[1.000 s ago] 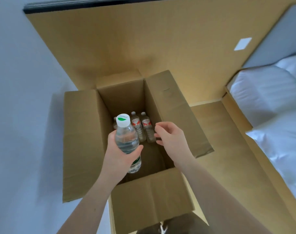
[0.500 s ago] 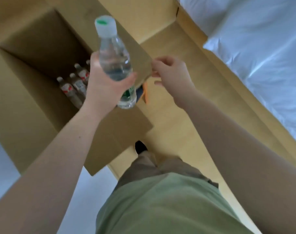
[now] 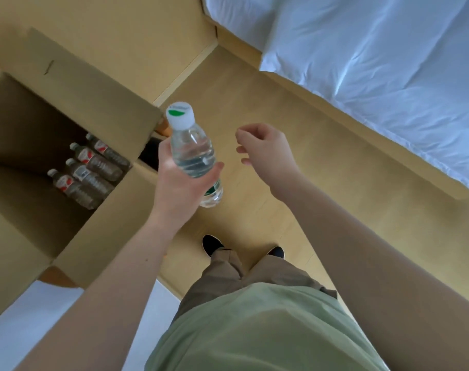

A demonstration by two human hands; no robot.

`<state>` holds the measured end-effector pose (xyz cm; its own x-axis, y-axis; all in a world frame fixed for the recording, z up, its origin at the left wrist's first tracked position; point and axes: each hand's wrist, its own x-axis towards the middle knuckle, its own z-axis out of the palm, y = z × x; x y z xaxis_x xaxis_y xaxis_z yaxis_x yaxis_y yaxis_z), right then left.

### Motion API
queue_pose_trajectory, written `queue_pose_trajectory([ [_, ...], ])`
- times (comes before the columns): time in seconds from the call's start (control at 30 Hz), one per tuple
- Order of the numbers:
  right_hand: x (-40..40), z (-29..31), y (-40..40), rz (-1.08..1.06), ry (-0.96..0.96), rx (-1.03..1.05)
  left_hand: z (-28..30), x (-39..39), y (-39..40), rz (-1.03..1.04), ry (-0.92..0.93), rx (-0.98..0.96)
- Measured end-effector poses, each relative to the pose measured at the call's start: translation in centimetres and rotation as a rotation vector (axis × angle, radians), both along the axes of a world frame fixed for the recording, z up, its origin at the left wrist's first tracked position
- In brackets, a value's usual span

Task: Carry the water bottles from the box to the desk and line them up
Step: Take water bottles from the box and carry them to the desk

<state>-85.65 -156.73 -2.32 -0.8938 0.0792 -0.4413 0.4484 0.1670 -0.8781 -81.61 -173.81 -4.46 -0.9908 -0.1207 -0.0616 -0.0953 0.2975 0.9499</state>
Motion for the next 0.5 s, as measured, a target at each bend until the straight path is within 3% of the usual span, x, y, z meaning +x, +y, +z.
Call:
queue_pose_trajectory([
  [0.23, 2.5, 0.5, 7.7, -0.158, 0.032, -0.022, -0.1, -0.3, 7.5, -0.123, 0.048, -0.033],
  [0.5, 3.9, 0.1, 13.9, -0.374, 0.027, -0.028, -0.8, -2.2, 14.1, -0.357, -0.024, -0.006],
])
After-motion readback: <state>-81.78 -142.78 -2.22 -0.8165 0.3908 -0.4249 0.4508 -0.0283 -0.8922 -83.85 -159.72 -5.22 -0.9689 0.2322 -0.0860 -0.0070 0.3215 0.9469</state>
